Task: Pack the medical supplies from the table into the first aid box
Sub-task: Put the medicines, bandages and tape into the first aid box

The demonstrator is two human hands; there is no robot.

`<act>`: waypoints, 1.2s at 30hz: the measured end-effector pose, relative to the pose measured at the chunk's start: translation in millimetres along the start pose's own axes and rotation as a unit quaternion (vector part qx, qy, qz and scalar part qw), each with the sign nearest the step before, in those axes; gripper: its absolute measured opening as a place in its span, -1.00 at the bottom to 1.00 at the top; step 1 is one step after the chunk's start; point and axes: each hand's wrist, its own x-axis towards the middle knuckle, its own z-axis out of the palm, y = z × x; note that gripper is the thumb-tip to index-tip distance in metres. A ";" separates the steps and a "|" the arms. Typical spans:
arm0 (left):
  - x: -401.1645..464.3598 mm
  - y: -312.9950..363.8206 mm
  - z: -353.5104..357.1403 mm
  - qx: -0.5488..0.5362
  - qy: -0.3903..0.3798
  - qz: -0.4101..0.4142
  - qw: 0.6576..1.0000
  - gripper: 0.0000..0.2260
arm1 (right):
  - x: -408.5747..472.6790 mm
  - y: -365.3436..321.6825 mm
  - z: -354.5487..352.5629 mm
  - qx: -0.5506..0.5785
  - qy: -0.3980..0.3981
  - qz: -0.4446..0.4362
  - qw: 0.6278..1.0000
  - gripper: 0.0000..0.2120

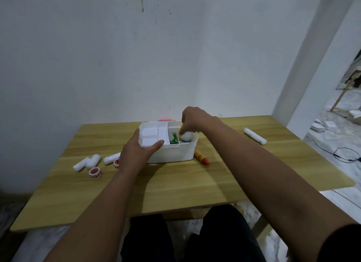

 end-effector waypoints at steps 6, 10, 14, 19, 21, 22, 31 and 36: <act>0.4 0.2 -0.7 -0.004 0.001 -0.007 1.000 -0.06 | -12.2 31.0 -7.6 0.047 0.110 0.048 0.992 -0.84; 1.2 -0.5 0.2 -0.008 0.000 -0.005 1.000 -0.07 | -33.6 45.7 6.6 0.028 -0.027 0.115 0.993 -0.88; 1.2 -0.8 0.7 -0.010 0.000 -0.008 1.000 -0.06 | -42.6 49.6 35.8 0.022 -0.161 0.131 0.978 -0.60; 0.9 -1.4 1.1 -0.007 0.001 -0.013 1.000 -0.06 | -45.3 52.4 50.4 0.002 -0.119 0.126 0.985 -0.72; 2.4 -2.8 1.4 -0.007 -0.004 -0.011 1.000 -0.05 | -44.4 56.2 39.7 0.013 -0.119 0.135 0.984 -0.81; 2.9 -2.9 1.6 -0.007 -0.005 -0.009 1.000 -0.05 | -44.5 58.0 31.3 0.010 -0.111 0.138 0.984 -0.83; 6.4 -9.1 2.4 -0.011 -0.005 -0.004 1.000 -0.02 | -39.3 35.3 -62.0 0.027 0.044 0.089 0.995 -0.63; 5.2 -6.6 3.1 -0.013 -0.001 -0.001 1.000 -0.08 | -27.8 4.0 -65.6 0.114 -0.002 0.010 0.993 -0.65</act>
